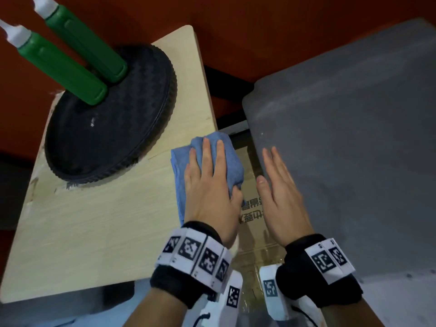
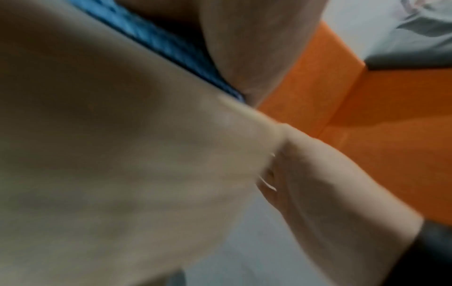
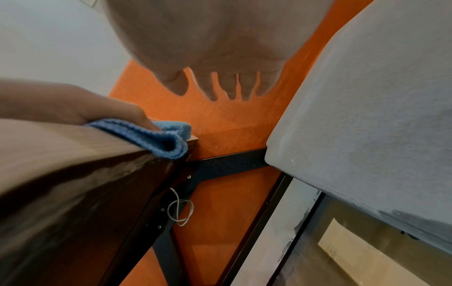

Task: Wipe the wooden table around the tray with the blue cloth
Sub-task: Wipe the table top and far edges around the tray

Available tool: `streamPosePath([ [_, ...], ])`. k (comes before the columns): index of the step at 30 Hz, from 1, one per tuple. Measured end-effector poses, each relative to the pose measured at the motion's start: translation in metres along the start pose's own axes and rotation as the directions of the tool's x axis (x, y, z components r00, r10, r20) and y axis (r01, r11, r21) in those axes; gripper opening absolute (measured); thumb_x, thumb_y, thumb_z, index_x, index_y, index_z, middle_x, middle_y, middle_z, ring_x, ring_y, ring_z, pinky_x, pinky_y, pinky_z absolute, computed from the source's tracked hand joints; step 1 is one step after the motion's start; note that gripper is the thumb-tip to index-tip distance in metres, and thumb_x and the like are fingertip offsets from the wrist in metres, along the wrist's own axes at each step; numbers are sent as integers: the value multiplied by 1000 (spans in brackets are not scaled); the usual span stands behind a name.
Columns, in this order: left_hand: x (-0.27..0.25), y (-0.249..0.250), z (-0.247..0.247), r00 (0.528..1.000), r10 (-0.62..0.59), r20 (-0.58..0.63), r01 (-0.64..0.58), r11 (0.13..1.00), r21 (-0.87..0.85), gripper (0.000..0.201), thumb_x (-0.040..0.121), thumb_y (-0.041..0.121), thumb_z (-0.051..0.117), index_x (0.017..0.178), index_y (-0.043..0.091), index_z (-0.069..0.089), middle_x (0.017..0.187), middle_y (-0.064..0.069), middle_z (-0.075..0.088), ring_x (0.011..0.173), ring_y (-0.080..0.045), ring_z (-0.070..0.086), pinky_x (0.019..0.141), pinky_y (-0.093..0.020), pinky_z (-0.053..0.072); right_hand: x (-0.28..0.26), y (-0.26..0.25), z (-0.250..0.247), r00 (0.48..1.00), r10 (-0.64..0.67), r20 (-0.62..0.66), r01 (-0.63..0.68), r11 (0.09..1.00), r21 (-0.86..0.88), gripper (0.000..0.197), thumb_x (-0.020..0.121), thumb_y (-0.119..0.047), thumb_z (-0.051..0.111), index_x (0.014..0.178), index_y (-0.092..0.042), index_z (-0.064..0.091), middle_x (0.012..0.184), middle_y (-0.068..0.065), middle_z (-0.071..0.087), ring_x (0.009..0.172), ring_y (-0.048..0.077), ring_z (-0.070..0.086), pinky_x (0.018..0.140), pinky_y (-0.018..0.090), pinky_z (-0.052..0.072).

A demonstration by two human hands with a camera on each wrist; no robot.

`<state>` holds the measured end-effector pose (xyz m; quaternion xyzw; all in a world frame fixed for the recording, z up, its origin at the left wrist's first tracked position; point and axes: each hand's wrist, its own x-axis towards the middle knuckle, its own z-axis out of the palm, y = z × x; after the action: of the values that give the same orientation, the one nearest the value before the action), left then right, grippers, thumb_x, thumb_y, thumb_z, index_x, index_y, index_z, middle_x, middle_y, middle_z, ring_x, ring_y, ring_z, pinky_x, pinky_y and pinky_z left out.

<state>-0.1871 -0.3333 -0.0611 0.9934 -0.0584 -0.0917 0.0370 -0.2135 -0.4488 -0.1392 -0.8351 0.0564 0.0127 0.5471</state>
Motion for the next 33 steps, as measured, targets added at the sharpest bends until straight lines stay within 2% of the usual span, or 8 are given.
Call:
streamPosePath([
  [4, -46, -4, 12, 999, -21, 37, 21, 1000, 1, 86, 79, 54, 22, 149, 25, -18, 156, 2, -27, 143, -22, -27, 119, -39, -8, 9, 2, 2, 996, 37, 81, -42, 997, 60, 52, 101, -34, 29, 152, -28, 18, 159, -13, 12, 143, -2, 12, 116, 23, 16],
  [9, -62, -14, 20, 995, -1, 103, -6, 998, 64, 92, 71, 55, 42, 148, 9, 25, 155, -15, 25, 139, -41, 26, 107, -44, 21, 21, -5, 9, 984, -54, 172, 30, 990, 139, 46, 103, -30, 32, 148, -37, 26, 156, -19, 22, 140, -5, 21, 117, 30, 24],
  [11, -58, -14, 15, 992, -19, 123, 17, 1000, 22, 94, 72, 56, 40, 152, 16, 12, 159, -9, 14, 143, -36, 13, 113, -41, 17, 24, -8, 11, 976, -97, 197, 61, 981, 183, 46, 102, -31, 32, 146, -41, 27, 154, -22, 24, 139, -7, 23, 117, 31, 25],
  [16, -20, -16, -4, 992, -69, 103, 69, 998, -2, 87, 69, 67, 6, 136, 35, -38, 147, 12, -41, 130, -14, -46, 112, -31, -21, 30, -4, 11, 962, -163, 219, 84, 940, 331, 47, 98, -16, 33, 143, -29, 43, 148, -15, 41, 136, -5, 34, 115, 32, 31],
  [23, 48, -28, -11, 989, -63, 134, 57, 997, 45, 100, 60, 67, 7, 148, 27, -20, 156, 5, -25, 144, -25, -23, 117, -41, -5, 9, 1, 13, 966, -22, 258, -101, 885, 454, 44, 101, -19, 37, 142, -34, 42, 143, -17, 47, 131, -7, 39, 113, 27, 32],
  [25, 71, -26, -16, 987, -97, 129, 89, 994, 65, 102, 59, 65, 8, 150, 24, -13, 159, 1, -18, 146, -29, -16, 117, -43, 0, 4, 0, 15, 966, -13, 257, -95, 910, 403, 43, 102, -17, 39, 140, -37, 43, 144, -21, 41, 129, -15, 33, 111, 15, 27],
  [27, 93, -22, -19, 989, -120, 90, 112, 990, 88, 95, 67, 57, 18, 151, 22, -8, 160, -3, -12, 147, -32, -9, 117, -44, 3, 2, -2, 17, 970, -45, 238, -45, 932, 360, 43, 101, -14, 40, 138, -36, 45, 143, -24, 40, 128, -20, 31, 105, 4, 22],
  [33, 140, -15, -24, 992, -122, 15, 119, 981, 152, 74, 94, 31, 40, 152, 14, -4, 160, -10, -5, 145, -38, 0, 118, -45, 5, 1, -10, 20, 974, -76, 212, 25, 972, 233, 42, 102, -31, 36, 144, -34, 39, 144, -25, 38, 129, -14, 32, 103, 3, 21],
])
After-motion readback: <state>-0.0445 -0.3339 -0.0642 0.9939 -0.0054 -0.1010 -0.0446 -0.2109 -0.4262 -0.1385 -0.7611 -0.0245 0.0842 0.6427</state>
